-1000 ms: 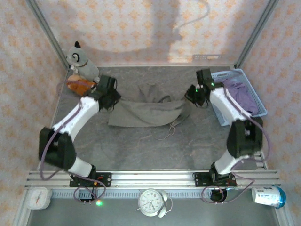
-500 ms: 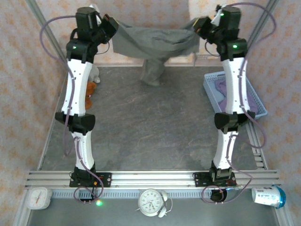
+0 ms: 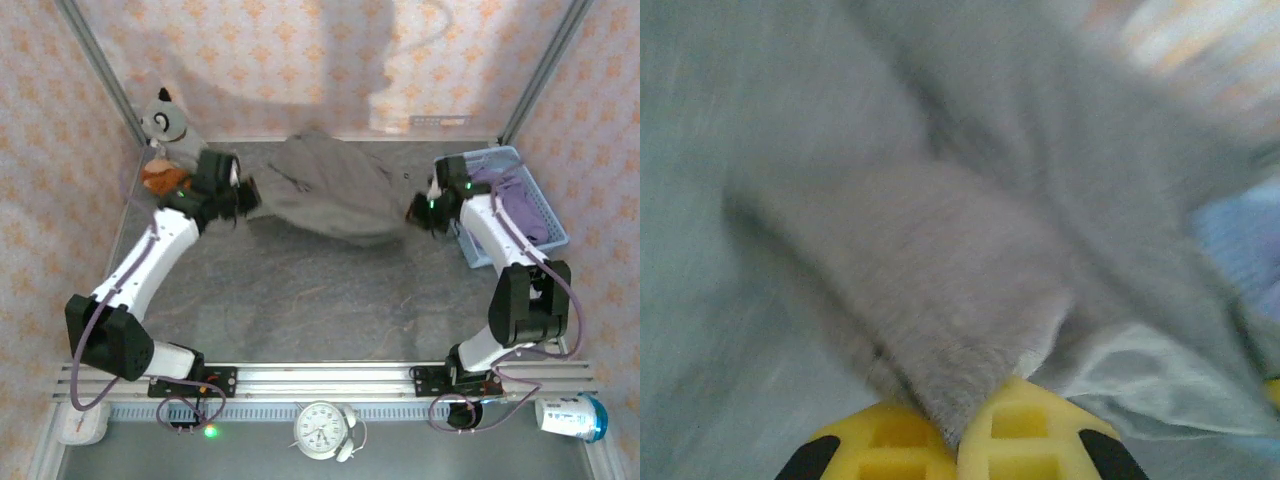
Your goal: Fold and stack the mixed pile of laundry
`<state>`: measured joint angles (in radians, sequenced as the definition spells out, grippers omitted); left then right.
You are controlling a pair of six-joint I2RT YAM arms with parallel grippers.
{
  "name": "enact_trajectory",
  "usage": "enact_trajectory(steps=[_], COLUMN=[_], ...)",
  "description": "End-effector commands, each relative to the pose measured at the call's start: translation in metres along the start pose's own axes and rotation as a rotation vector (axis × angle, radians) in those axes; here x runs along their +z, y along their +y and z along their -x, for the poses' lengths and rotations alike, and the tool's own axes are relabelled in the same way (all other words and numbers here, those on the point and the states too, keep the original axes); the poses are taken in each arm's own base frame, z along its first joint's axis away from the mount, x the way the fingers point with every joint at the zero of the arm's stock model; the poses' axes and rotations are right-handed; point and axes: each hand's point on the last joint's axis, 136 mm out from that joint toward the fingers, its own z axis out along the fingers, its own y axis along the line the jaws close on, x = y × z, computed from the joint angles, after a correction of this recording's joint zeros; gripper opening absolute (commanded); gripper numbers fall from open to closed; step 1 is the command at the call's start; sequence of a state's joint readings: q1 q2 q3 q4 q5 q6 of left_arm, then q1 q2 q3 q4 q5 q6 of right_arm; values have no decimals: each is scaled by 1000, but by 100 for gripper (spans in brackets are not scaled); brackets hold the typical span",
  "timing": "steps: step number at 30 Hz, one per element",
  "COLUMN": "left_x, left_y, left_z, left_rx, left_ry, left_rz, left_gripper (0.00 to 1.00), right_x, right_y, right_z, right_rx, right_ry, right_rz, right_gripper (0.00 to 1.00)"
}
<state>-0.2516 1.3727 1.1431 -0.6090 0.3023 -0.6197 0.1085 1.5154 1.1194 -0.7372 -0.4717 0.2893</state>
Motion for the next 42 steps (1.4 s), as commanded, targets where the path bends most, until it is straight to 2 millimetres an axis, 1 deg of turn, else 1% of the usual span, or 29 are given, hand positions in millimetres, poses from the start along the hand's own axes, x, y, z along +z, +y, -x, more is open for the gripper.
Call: enact_trajectory(steps=[1, 2, 3, 4, 5, 6, 8, 9, 11, 12, 14, 16, 20, 21, 22, 23, 25, 26, 28, 31, 36, 39, 42], left_x=[9, 10, 10, 9, 6, 3, -1, -2, 4, 9, 22, 39, 78, 89, 100, 111, 140, 149, 173, 195, 221, 233, 237], left_y=[48, 56, 64, 67, 68, 67, 60, 52, 34, 22, 1, -18, -39, -43, -46, -48, -49, -49, -45, -39, -34, -22, -7], left_z=[-51, -61, -68, -71, -68, -62, -47, -37, -19, -9, 8, 26, 59, 66, 73, 77, 83, 86, 89, 91, 88, 83, 77], left_rx=[-106, -136, -163, -169, -164, -152, -129, -120, -113, -109, -89, -52, -10, -2, 3, 5, 1, -4, -14, -21, -32, -33, -34], left_ry=[59, 72, 80, 80, 72, 55, 17, -3, -30, -41, -60, -77, -69, -64, -57, -47, -22, -16, 6, 27, 50, 68, 98], left_rz=[103, 121, 143, 158, 167, 179, 181, 166, 115, 82, 32, 13, 39, 52, 63, 71, 102, 114, 153, 196, 217, 266, 334], left_gripper=[24, 55, 81, 95, 99, 100, 100, 100, 95, 91, 83, 78, 77, 77, 77, 77, 77, 77, 76, 72, 61, 54, 40], right_x=[-25, -20, -17, -15, -15, -15, -19, -21, -24, -25, -25, -29, -45, -45, -42, -37, -22, -14, 3, 29, 70, 91, 107], right_y=[-20, -25, -27, -29, -28, -26, -21, -18, -15, -14, -15, -17, -32, -33, -28, -23, -10, -6, 3, 10, 16, 15, 6], right_z=[-14, -20, -25, -26, -26, -23, -14, -8, 4, 12, 26, 42, 64, 68, 73, 76, 84, 89, 103, 126, 160, 177, 186], right_rx=[-10, 6, 19, 29, 34, 38, 42, 42, 40, 42, 59, 81, 124, 120, 109, 97, 82, 85, 96, 125, 155, 183, 228], right_ry=[-102, -86, -71, -61, -58, -63, -86, -98, -128, -142, -164, -202, -296, -309, -313, -308, -288, -283, -276, -257, -243, -240, -225], right_rz=[-61, -67, -69, -74, -74, -67, -60, -61, -69, -79, -120, -163, -293, -300, -282, -258, -192, -171, -133, -130, -136, -159, -215], right_gripper=[25, 43, 56, 64, 66, 68, 69, 69, 69, 68, 63, 60, 60, 61, 61, 61, 60, 60, 58, 51, 46, 43, 40])
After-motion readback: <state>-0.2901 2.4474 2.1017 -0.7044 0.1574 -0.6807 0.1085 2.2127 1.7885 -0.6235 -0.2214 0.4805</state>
